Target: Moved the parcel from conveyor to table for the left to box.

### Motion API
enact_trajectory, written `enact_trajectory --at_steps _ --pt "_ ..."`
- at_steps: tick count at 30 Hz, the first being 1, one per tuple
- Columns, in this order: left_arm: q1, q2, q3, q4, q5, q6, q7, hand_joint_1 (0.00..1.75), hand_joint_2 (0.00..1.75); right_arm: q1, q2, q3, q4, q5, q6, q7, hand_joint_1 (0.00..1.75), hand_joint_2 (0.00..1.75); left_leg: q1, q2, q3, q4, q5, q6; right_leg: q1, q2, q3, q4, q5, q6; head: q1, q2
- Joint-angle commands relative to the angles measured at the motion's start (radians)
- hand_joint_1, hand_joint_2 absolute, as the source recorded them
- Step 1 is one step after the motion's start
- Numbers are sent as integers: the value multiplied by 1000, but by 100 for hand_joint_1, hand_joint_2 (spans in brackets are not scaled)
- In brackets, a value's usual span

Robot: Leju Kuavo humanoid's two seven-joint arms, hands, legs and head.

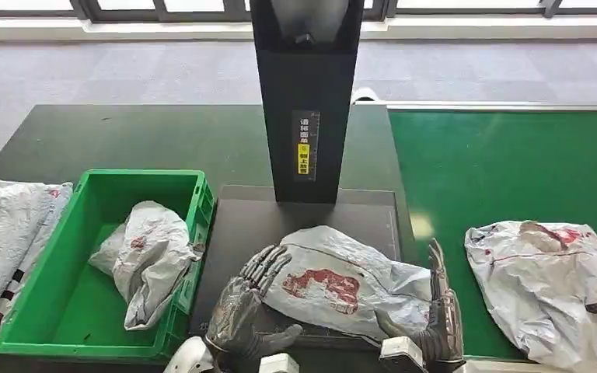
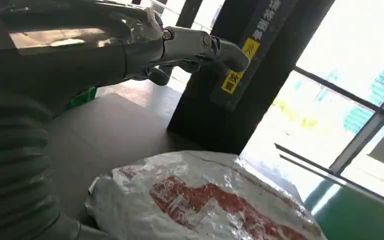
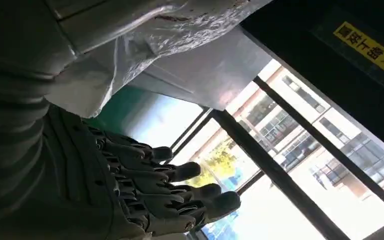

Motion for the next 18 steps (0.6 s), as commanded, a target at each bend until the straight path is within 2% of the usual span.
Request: enact_trajectory --at_steps 1,9,18 --pt "-84 -10 -104 239 0 -15 13 0 175 -54 -23 45 48 -34 35 -45 0 175 0 -1 1 -2 2 1 0 0 1 -2 2 0 0 0" --pt "-201 -105 -51 432 33 -55 -36 0 175 -49 -38 152 -117 -81 70 -51 0 175 0 -2 -3 -1 3 1 0 0 -2 -2 3 0 0 0" --pt "-300 -186 -69 647 -25 -34 -36 0 175 -114 -37 194 -92 -94 54 -51 0 175 0 -1 -2 0 2 1 0 1 -1 -1 3 1 0 0"
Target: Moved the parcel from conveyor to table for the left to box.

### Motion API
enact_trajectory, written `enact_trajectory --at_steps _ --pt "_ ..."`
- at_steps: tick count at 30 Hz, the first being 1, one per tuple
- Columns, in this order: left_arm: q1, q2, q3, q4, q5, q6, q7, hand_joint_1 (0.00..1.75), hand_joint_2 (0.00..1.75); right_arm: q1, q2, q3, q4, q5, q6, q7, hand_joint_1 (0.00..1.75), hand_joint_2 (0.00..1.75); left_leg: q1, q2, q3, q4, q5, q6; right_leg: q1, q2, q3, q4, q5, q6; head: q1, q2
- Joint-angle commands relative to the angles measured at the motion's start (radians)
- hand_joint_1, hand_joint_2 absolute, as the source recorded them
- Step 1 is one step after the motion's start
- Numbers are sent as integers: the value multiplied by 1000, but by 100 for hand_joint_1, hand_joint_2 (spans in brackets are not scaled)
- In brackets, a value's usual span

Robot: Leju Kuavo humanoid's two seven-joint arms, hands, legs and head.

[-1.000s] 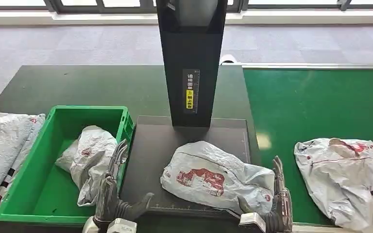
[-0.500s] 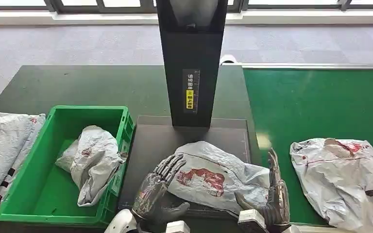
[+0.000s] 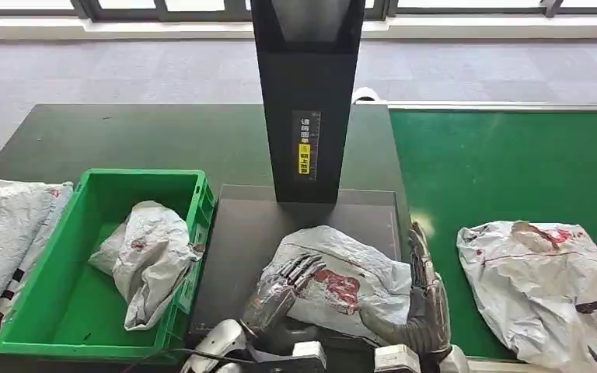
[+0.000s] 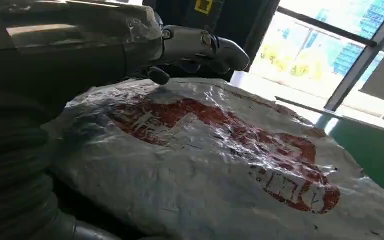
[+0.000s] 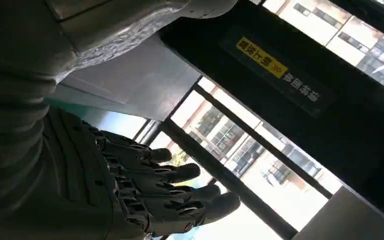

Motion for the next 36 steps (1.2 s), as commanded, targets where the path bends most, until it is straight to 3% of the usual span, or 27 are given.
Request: enact_trajectory --at_steps 1,2,3,4,17,19,24,25,30,32,33,34,36 --pt "-115 -133 -26 311 -2 44 -9 0 175 -87 -26 70 8 -17 -2 6 0 175 0 -1 -2 -1 3 1 0 1 -1 -2 3 1 0 0" --pt "-120 -136 -22 314 10 51 -15 0 175 -92 -22 67 9 -15 2 6 0 175 -1 -2 -2 -1 4 2 0 1 -1 -3 4 1 0 0" --pt "-122 -136 -19 312 14 68 -18 159 175 -95 -20 66 9 -12 6 6 0 175 -1 -2 -2 0 2 1 -1 -1 -1 -1 2 0 0 0" --pt "-124 -134 -19 309 13 89 -21 175 175 -97 -15 61 7 -8 10 6 0 175 0 -1 -2 0 2 1 0 0 0 -2 3 0 0 0" --pt "-102 -110 20 219 48 151 -21 175 175 -69 24 8 -60 37 26 6 0 175 0 -2 -3 1 3 1 0 0 -3 -1 3 0 0 0" --pt "-77 -103 54 154 58 240 -29 175 175 -52 31 -7 -82 45 18 6 0 175 0 -2 -4 1 2 1 0 0 -3 0 2 0 0 0" --pt "13 -47 93 -110 101 267 -48 175 175 -28 28 -8 -105 45 6 6 0 175 0 0 -3 1 1 1 0 2 -4 1 2 0 0 0" --pt "59 -64 153 -216 37 375 -84 175 175 -25 27 -8 -108 43 -6 6 0 175 0 -1 -3 1 2 1 1 2 -3 -1 2 0 0 0" --pt "101 -39 147 -326 20 368 -57 175 175 -20 25 -5 -112 42 -10 6 0 175 0 2 -3 1 0 0 0 3 -3 0 1 0 0 0" --pt "96 -41 141 -310 21 369 -56 175 175 -22 25 -5 -110 42 -9 6 0 175 0 1 -2 0 1 0 0 3 -2 0 1 0 -1 0" --pt "116 -79 205 -362 -2 375 -103 175 175 -22 27 -6 -109 42 -11 6 0 175 0 1 -2 0 1 0 0 2 -2 0 1 0 -1 0" --pt "153 -129 286 -431 -25 375 -179 175 175 -24 27 -6 -106 42 -13 6 0 175 0 0 -2 0 1 1 0 2 -2 0 1 0 -1 0" --pt "210 -147 374 -673 -46 375 -179 175 175 -34 31 -6 -85 40 -26 6 0 175 1 3 -3 0 1 1 1 5 -3 -1 3 0 -1 0"
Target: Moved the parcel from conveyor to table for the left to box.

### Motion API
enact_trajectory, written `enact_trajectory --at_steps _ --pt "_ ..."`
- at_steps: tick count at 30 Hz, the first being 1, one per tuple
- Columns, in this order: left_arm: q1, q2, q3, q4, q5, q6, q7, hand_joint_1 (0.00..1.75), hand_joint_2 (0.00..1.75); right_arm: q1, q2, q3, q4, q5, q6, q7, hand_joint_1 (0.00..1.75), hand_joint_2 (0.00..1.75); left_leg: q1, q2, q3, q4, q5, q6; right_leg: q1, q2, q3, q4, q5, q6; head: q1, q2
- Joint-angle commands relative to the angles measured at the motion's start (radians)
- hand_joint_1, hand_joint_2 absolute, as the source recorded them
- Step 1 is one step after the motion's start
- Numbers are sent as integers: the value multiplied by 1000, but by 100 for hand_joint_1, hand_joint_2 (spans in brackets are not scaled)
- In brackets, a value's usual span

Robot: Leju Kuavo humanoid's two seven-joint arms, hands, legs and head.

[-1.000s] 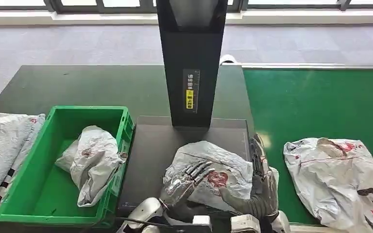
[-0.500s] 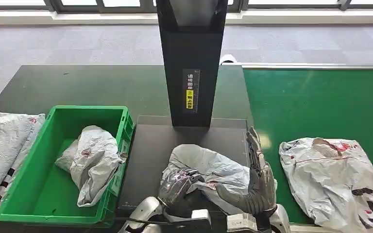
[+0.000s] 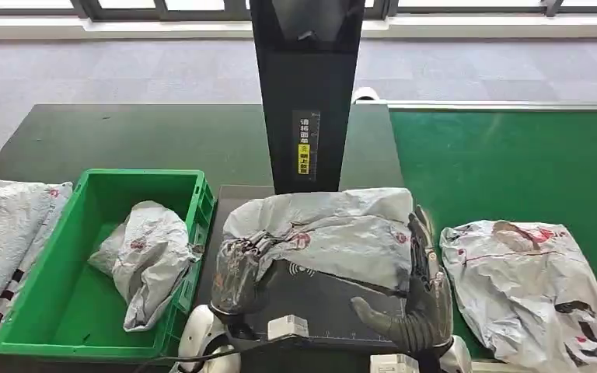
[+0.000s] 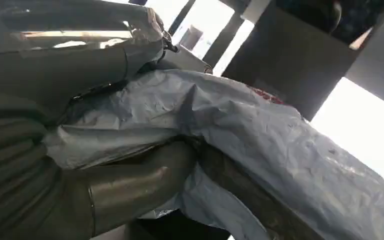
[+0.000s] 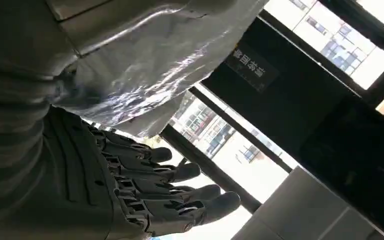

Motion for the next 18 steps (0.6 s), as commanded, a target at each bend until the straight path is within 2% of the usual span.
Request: enact_trajectory --at_steps 1,4,6,11,15,17,18 --pt "183 -104 299 -496 -63 7 -117 175 175 -21 11 -30 33 -8 -26 6 0 175 0 4 -4 2 0 1 0 6 -5 2 2 0 0 0" --pt "198 -104 389 -589 -11 7 -117 175 175 -25 2 -15 57 -21 -66 6 0 175 1 6 -4 2 0 1 1 8 -5 2 3 0 0 0" --pt "189 -104 523 -612 32 7 -117 175 175 -11 -10 -2 57 -28 -102 6 0 175 1 4 -2 1 0 0 1 6 -3 1 2 0 0 0" --pt "127 -104 759 -711 -164 7 85 175 175 36 -29 10 45 -27 -154 6 0 175 1 5 0 -1 2 0 2 7 -2 -1 3 -1 0 0" --pt "131 -104 774 -706 -131 7 80 175 175 45 -34 12 42 -30 -160 6 0 175 1 1 -1 -1 2 0 2 3 -2 -1 3 -1 0 0" --pt "151 -88 915 -596 69 7 -70 175 175 53 -36 23 44 -22 -170 13 0 175 1 1 -1 -1 2 0 2 3 -2 -1 3 0 0 0" --pt "143 -104 823 -610 -103 7 98 175 175 91 -50 18 18 -29 -177 6 0 175 0 3 3 -3 2 0 0 4 0 -1 1 -1 0 0"
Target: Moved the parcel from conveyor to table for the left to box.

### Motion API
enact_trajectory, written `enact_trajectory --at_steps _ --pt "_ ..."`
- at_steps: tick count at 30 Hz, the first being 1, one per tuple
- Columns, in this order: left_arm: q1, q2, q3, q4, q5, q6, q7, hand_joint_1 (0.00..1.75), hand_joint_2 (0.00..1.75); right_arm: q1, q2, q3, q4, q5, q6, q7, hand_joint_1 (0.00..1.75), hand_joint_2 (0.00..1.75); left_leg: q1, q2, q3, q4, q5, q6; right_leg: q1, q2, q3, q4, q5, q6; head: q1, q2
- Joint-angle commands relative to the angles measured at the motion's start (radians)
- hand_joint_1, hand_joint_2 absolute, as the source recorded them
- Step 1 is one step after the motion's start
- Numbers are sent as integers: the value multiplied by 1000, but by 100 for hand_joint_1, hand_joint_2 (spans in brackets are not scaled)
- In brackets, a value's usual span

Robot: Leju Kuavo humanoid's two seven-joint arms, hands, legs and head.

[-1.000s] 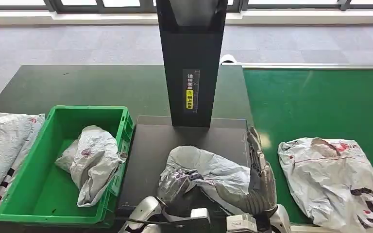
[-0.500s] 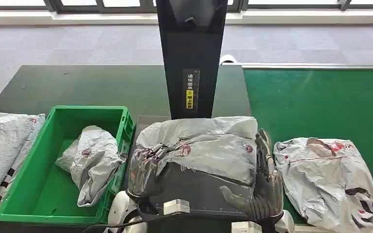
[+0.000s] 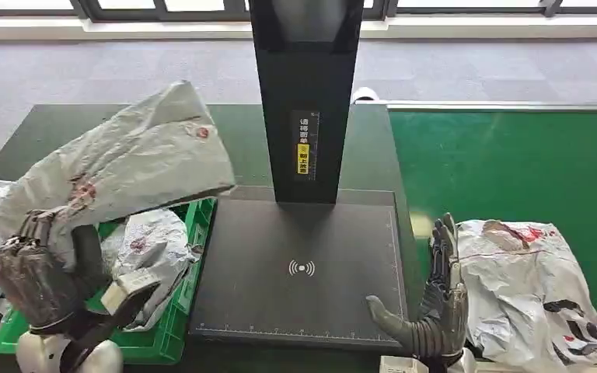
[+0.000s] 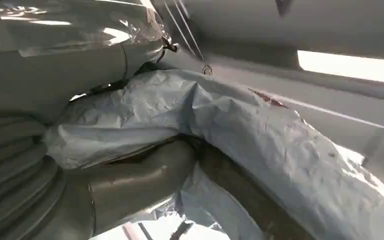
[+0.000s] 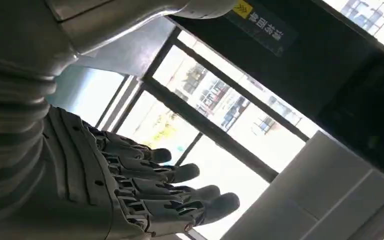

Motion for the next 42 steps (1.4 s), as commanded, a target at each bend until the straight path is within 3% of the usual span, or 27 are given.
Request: enact_trajectory --at_steps 1,3,5,10,20,21,22,23,36,42 --pt "-2 -52 234 85 17 2 63 175 175 69 -62 27 4 -19 -25 11 0 175 0 2 2 -4 2 1 0 4 1 -4 3 0 0 0" --pt "14 -52 276 151 54 2 15 175 175 97 -53 20 -18 4 -21 6 0 175 -1 -4 2 -4 3 1 -1 -2 3 -5 3 1 0 0" --pt "-6 -52 212 192 -50 2 119 175 175 114 -57 20 -44 24 -17 21 0 175 -1 -3 2 -3 2 1 -1 -1 2 -4 2 0 0 0" --pt "3 -52 138 294 -71 2 166 175 175 118 -57 5 -77 42 0 44 0 175 -1 -4 0 -2 3 1 -1 -3 1 -3 2 1 0 0" --pt "-5 -52 113 286 -87 2 193 175 175 109 -51 3 -66 46 1 45 0 175 -1 -2 -1 0 1 1 -1 -1 0 -2 1 0 0 0" --pt "-4 -52 111 274 -66 2 186 140 175 102 -51 5 -60 41 3 43 0 175 -1 -4 -1 -1 2 1 -1 -1 0 -3 2 1 0 0" --pt "1 -52 109 261 -35 2 180 0 175 94 -49 5 -51 38 1 38 0 175 -1 -3 -1 0 1 1 -1 -1 0 -2 1 1 0 0" --pt "7 -52 111 252 -3 2 158 0 0 89 -47 3 -46 32 -4 35 0 175 -1 -2 -1 0 1 1 -1 -1 0 -2 1 1 1 0" --pt "50 -52 132 120 94 2 105 0 0 75 -31 -50 -43 -25 -19 6 0 175 0 -1 -1 0 1 1 0 1 0 -1 1 0 1 0" --pt "63 -52 149 85 196 2 28 0 0 141 -29 -94 -102 -13 -57 6 0 175 -1 -2 -1 1 0 1 -1 -1 0 -1 1 0 0 0"
